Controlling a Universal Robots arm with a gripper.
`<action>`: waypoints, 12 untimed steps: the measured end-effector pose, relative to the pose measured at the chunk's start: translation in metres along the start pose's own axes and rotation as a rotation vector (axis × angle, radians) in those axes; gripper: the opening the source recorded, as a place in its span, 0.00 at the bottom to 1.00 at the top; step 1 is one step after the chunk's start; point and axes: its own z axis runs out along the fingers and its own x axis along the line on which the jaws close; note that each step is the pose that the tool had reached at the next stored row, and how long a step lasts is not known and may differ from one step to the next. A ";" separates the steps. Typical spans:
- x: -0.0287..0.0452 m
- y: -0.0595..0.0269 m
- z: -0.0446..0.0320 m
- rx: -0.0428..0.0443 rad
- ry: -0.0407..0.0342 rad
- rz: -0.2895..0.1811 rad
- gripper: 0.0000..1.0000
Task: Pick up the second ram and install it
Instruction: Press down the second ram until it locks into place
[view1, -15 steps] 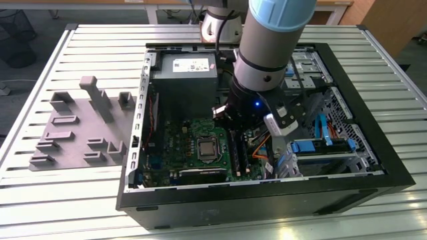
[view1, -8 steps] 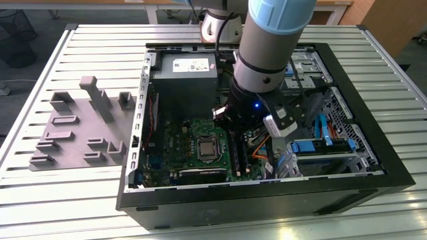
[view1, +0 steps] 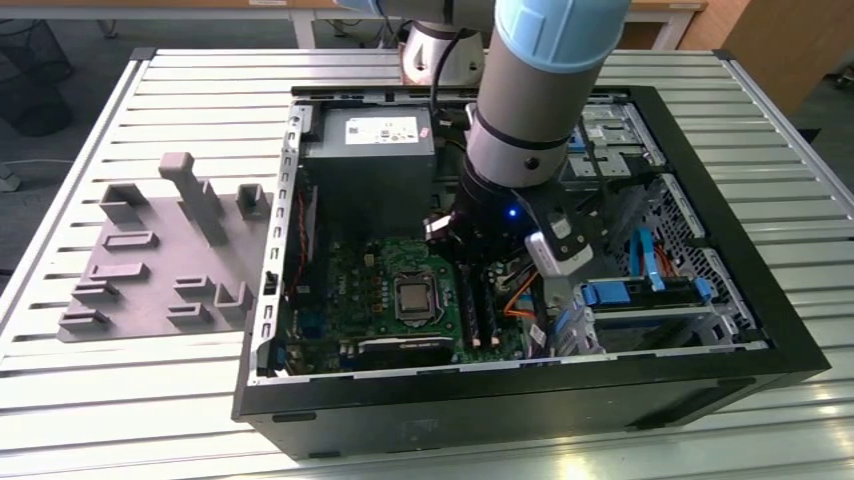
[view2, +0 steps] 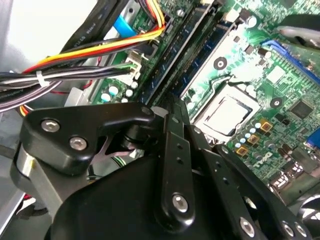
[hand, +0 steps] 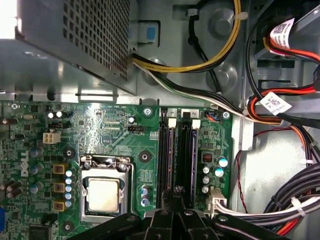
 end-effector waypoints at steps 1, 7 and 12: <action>0.0000 0.0001 -0.0017 -0.0025 -0.0010 0.000 0.11; 0.0015 -0.0004 -0.0246 -0.0020 -0.0006 0.000 0.11; 0.0020 -0.0006 -0.0319 -0.0021 -0.0006 0.000 0.11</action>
